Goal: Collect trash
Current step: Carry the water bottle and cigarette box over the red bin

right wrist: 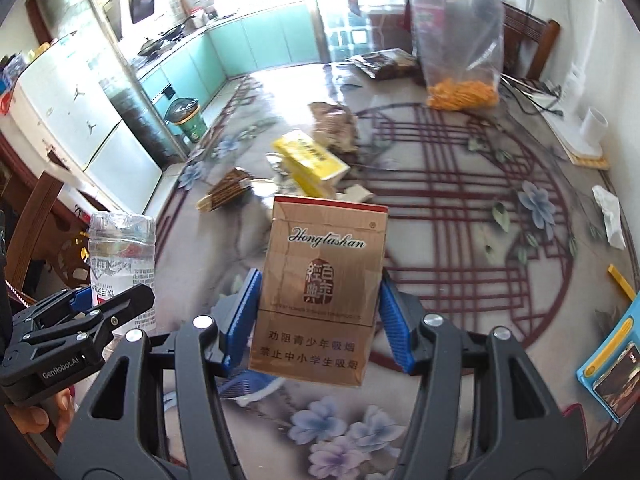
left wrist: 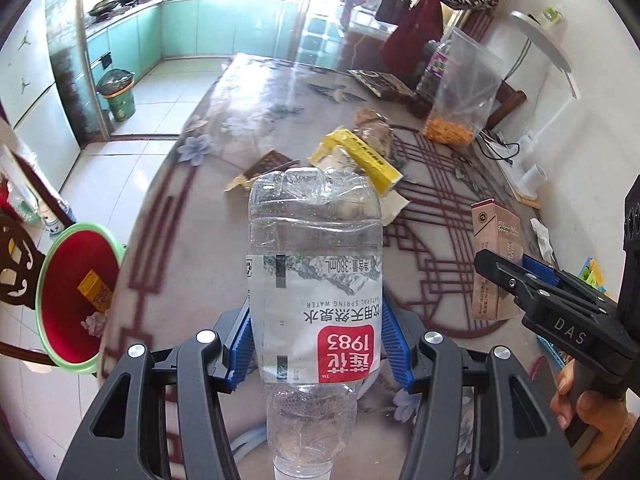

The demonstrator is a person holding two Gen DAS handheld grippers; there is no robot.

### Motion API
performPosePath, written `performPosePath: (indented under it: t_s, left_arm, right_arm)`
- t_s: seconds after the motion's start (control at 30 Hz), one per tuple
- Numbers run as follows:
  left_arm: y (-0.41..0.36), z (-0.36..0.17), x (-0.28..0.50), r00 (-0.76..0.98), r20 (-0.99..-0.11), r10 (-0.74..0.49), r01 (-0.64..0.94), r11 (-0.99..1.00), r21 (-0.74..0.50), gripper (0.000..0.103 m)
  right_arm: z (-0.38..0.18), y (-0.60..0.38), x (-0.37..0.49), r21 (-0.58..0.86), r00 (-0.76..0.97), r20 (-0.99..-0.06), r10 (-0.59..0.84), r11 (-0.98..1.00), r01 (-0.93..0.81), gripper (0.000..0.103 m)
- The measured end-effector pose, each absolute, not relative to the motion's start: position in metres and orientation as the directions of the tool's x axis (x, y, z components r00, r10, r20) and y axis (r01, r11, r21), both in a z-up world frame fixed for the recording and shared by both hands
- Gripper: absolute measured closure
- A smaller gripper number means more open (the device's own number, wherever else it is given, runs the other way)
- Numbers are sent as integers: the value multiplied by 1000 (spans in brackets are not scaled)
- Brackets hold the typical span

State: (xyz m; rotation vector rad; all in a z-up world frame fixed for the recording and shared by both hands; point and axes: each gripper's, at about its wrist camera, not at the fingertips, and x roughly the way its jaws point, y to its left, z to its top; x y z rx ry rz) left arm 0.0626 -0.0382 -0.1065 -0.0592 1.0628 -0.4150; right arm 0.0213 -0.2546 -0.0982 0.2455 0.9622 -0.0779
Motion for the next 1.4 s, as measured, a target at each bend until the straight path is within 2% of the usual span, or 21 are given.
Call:
performPosePath:
  t_s: [0.57, 1.1, 1.4]
  left_arm:
    - [86, -113, 79, 405, -829, -386, 288, 914, -285, 51]
    - [128, -120, 96, 375, -815, -442, 342, 883, -322, 51]
    - [152, -126, 103, 382, -825, -416, 305, 900, -312, 51]
  right_arm:
    - [-86, -123, 45, 135, 585, -811, 27, 981, 142, 48]
    - [-76, -55, 54, 99, 593, -805, 2, 987, 130, 48]
    - [-79, -30, 58, 105, 584, -811, 28, 990, 98, 48]
